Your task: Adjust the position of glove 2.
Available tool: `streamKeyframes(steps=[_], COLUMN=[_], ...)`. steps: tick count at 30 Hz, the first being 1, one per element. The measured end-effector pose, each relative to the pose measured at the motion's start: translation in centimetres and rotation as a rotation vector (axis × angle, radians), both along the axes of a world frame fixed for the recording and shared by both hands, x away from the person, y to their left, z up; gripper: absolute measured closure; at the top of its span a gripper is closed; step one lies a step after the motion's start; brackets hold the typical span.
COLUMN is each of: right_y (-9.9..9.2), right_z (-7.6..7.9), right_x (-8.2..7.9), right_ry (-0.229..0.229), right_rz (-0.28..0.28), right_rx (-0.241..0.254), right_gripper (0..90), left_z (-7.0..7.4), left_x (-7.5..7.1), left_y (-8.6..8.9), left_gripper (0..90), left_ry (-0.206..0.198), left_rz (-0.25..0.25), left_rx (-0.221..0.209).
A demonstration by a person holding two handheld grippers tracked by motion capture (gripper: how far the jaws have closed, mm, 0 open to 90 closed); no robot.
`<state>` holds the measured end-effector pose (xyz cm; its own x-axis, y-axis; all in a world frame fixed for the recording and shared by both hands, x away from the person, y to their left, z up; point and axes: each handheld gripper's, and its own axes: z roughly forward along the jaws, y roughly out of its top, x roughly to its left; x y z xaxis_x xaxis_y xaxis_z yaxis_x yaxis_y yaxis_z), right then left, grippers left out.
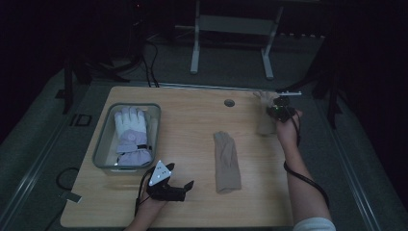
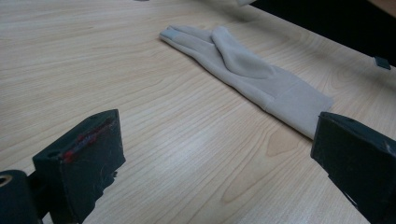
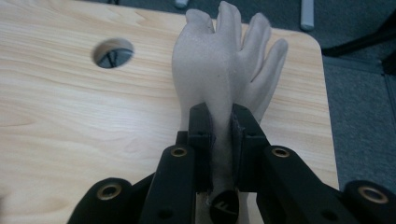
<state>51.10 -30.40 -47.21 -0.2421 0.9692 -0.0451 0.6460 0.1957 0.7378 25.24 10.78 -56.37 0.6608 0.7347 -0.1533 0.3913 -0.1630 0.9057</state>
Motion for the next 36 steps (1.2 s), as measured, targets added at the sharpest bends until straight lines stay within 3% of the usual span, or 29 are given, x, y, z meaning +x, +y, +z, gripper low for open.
streamKeyframes(steps=[4, 5, 6, 8, 14, 17, 20, 25, 31, 36], right_y=[-0.4, -0.4, -0.6, -0.7, -1.3, -1.8, -2.0, -2.4, -2.3, -1.7], right_z=[1.3, 1.3, 1.7, 1.9, 1.6, 1.0, 0.1, -1.3, -3.5, -5.6], right_x=[-2.7, -2.7, -4.4, -5.5, -9.8, -11.8, -13.6, -15.8, -17.3, -17.7], right_ry=[-0.019, -0.019, -0.022, -0.025, -0.015, -0.005, 0.000, 0.019, 0.063, 0.107], right_rz=[0.017, 0.017, 0.027, 0.034, 0.048, 0.051, 0.056, 0.063, 0.065, 0.087], right_rx=[0.037, 0.037, 0.048, 0.043, 0.087, 0.098, 0.061, 0.075, 0.080, 0.041], right_gripper=[80.3, 80.3, 80.3, 80.3, 80.2, 80.1, 80.0, 79.8, 78.9, 76.8], left_z=[0.0, 0.0, 0.1, 0.1, 0.2, 0.2, 0.3, 0.3, 0.3, 0.3], left_x=[0.0, 0.0, 0.0, 0.0, 0.0, 0.0, 0.0, 0.1, 0.0, 0.1], left_y=[-0.1, -0.1, -0.1, -0.1, -0.2, -0.3, -0.4, -0.4, -0.5, -0.4], left_gripper=[2.8, 2.9, 2.9, 2.8, 2.8, 2.8, 2.9, 2.9, 2.8, 2.8], left_ry=[-0.002, -0.002, -0.006, -0.010, -0.018, -0.020, -0.022, -0.023, -0.023, -0.022], left_rz=[0.000, 0.000, 0.000, 0.001, 0.002, -0.001, -0.001, -0.001, -0.007, -0.006], left_rx=[-0.001, -0.001, -0.003, -0.001, 0.006, 0.006, 0.007, 0.008, 0.011, 0.008])
